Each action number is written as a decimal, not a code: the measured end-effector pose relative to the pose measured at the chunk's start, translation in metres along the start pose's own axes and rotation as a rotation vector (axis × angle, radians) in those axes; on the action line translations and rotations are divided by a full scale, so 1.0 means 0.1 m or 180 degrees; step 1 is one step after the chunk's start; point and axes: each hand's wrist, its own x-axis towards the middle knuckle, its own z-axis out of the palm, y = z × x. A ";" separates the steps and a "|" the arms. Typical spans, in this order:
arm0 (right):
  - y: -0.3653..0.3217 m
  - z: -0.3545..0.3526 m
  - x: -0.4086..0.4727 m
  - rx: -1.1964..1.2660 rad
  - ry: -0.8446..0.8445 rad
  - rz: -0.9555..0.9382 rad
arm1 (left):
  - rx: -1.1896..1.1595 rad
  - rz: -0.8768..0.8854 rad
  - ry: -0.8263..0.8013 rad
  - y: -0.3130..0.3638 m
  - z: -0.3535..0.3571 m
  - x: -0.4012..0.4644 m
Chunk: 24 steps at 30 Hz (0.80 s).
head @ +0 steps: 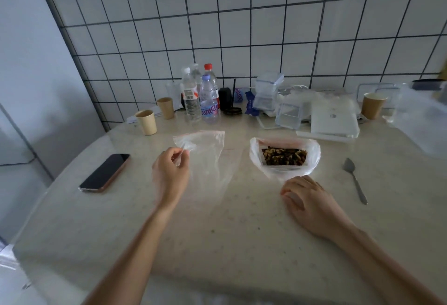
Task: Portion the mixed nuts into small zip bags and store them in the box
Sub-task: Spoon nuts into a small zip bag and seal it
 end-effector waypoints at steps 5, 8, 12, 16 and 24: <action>-0.12 -0.04 0.12 0.0839 0.0455 0.0558 | -0.0783 0.0081 -0.0208 0.44 0.04 -0.18; -0.26 -0.20 0.36 0.1804 0.0433 0.1017 | -0.1171 0.0281 -0.0542 0.68 0.15 -0.40; -0.38 -0.42 0.51 0.2983 0.0305 0.1344 | -0.1332 0.0441 -0.1024 0.92 0.36 -0.66; -0.46 -0.54 0.47 0.3034 0.0854 0.1649 | -0.1336 0.0562 -0.1175 1.04 0.51 -0.82; -0.49 -0.71 0.38 0.2924 0.0925 0.1988 | -0.0968 0.1673 -0.1470 1.06 0.60 -0.86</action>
